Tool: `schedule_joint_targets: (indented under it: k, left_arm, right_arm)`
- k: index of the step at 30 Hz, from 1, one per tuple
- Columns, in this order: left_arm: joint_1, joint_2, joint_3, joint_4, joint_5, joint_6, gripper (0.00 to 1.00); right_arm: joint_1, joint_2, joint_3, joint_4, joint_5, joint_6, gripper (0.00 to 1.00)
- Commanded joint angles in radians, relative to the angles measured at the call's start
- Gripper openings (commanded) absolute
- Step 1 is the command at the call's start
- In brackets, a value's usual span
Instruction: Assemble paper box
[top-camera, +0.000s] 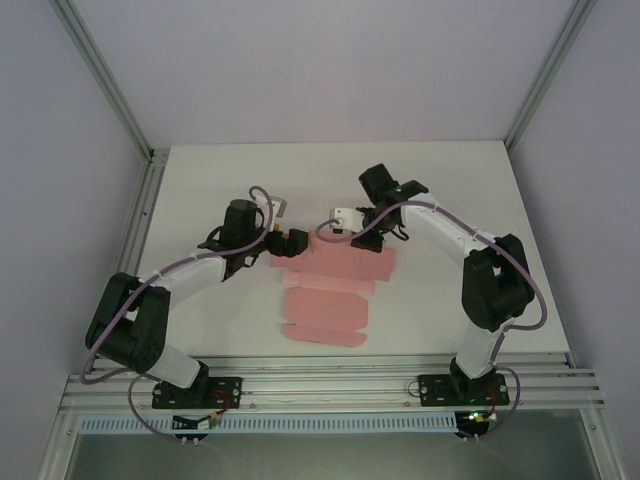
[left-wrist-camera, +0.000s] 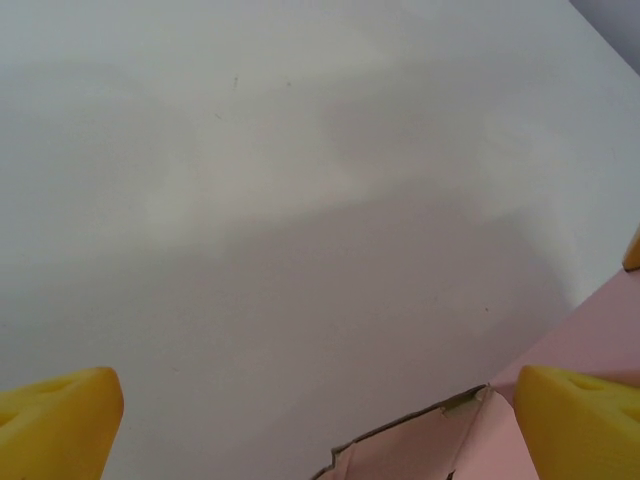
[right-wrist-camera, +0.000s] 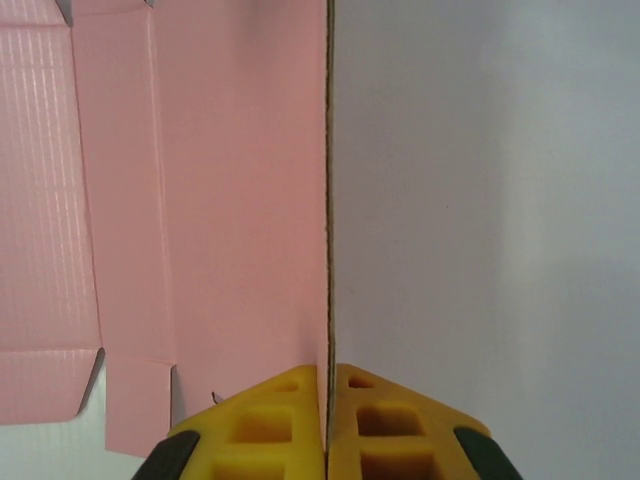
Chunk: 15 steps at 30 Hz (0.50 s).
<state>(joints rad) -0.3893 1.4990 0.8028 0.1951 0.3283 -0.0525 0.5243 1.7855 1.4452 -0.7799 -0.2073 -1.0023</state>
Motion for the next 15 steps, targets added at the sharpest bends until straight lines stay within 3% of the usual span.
schedule_joint_targets:
  k: [1, 7, 12, 15]
  left_arm:
    - [-0.033, 0.021, -0.016, 0.111, -0.035, -0.021, 1.00]
    - [-0.106, 0.052, -0.081, 0.323, -0.213, -0.096, 1.00]
    - [-0.221, 0.103, -0.093, 0.461, -0.503, -0.137, 1.00]
    - [-0.275, 0.138, -0.067, 0.460, -0.705, -0.219, 1.00]
  right_arm:
    - [0.011, 0.003, -0.001, 0.002, -0.134, 0.020, 0.04]
    - [0.012, -0.008, -0.007, -0.002, -0.251, 0.031, 0.04]
    - [0.017, -0.005, -0.004, -0.003, -0.299, 0.046, 0.04]
    - [0.017, -0.005, -0.006, 0.008, -0.301, 0.064, 0.04]
